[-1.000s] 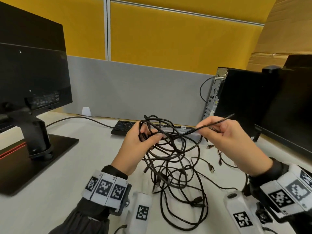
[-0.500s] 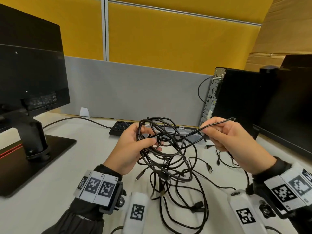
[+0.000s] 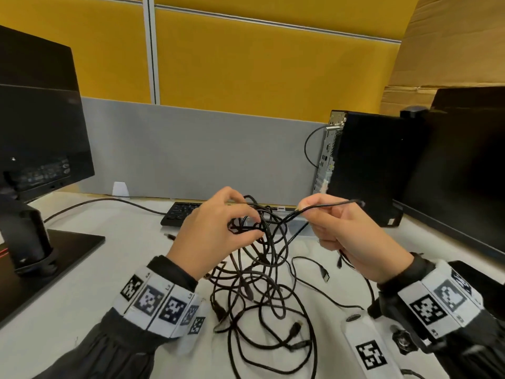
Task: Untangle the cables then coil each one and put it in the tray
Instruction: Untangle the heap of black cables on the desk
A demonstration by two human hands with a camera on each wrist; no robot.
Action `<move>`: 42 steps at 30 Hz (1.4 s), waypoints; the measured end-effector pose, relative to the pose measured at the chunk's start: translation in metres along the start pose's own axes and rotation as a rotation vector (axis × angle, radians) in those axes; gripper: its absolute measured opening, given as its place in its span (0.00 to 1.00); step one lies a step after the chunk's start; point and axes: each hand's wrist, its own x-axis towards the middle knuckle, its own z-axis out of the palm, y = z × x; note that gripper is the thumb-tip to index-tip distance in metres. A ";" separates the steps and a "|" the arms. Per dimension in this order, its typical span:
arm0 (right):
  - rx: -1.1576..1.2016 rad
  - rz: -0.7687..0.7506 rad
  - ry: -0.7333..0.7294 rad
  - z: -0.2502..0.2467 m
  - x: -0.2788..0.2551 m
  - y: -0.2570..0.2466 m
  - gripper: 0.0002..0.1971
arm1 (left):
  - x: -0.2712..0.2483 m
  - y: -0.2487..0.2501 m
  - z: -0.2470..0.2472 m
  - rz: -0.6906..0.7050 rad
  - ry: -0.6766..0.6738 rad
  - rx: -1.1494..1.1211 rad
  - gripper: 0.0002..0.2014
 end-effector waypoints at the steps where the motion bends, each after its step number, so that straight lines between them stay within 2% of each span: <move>1: 0.027 0.005 -0.006 0.000 0.000 0.002 0.08 | 0.002 0.004 0.002 0.001 -0.008 0.074 0.09; 4: 0.075 0.007 -0.037 -0.001 0.001 0.008 0.09 | 0.007 0.010 0.008 -0.036 -0.026 0.248 0.11; 7: 0.069 0.009 -0.060 -0.003 0.001 0.014 0.09 | 0.008 0.008 0.017 -0.012 -0.066 0.268 0.07; 11: -0.161 0.014 -0.163 -0.001 -0.002 0.015 0.13 | 0.005 0.005 0.026 0.062 -0.024 0.425 0.09; 13: -0.259 -0.007 -0.104 0.007 0.000 0.015 0.10 | 0.003 0.007 0.028 0.133 0.010 0.506 0.11; 17: -0.361 -0.161 0.056 0.020 0.010 0.022 0.10 | 0.000 0.014 0.027 0.322 0.020 0.532 0.16; 19: -0.371 -0.189 0.058 0.022 0.013 0.023 0.08 | 0.001 0.014 0.025 0.315 -0.018 0.526 0.16; 22: -0.266 -0.201 0.002 0.026 0.010 0.021 0.04 | 0.006 0.014 0.018 0.206 -0.144 0.544 0.18; 24: -0.182 -0.159 -0.052 0.027 0.007 0.018 0.09 | 0.008 0.013 0.016 0.205 -0.241 0.544 0.21; 27: -0.153 -0.152 -0.066 0.029 0.009 0.016 0.14 | 0.011 0.006 0.010 0.117 -0.375 0.335 0.17; 30: -0.151 -0.096 -0.033 0.028 0.015 0.021 0.17 | 0.014 -0.002 0.008 0.065 -0.340 0.146 0.15; 33: -0.152 0.005 -0.132 0.023 0.015 0.023 0.21 | 0.015 -0.007 0.009 0.009 -0.335 0.024 0.16; 35: -0.186 0.017 -0.195 0.021 0.013 0.021 0.18 | 0.014 -0.009 0.010 -0.014 -0.346 -0.050 0.17; 39: -0.341 -0.017 -0.178 0.019 0.013 0.018 0.07 | 0.016 -0.012 0.012 -0.022 -0.317 -0.291 0.15; 40: -0.342 -0.019 -0.176 0.016 0.011 0.017 0.07 | 0.016 -0.014 0.013 -0.070 -0.274 -0.425 0.15; 42: -0.231 -0.001 -0.190 0.007 0.008 0.019 0.07 | 0.014 -0.016 0.013 -0.283 -0.162 -0.776 0.15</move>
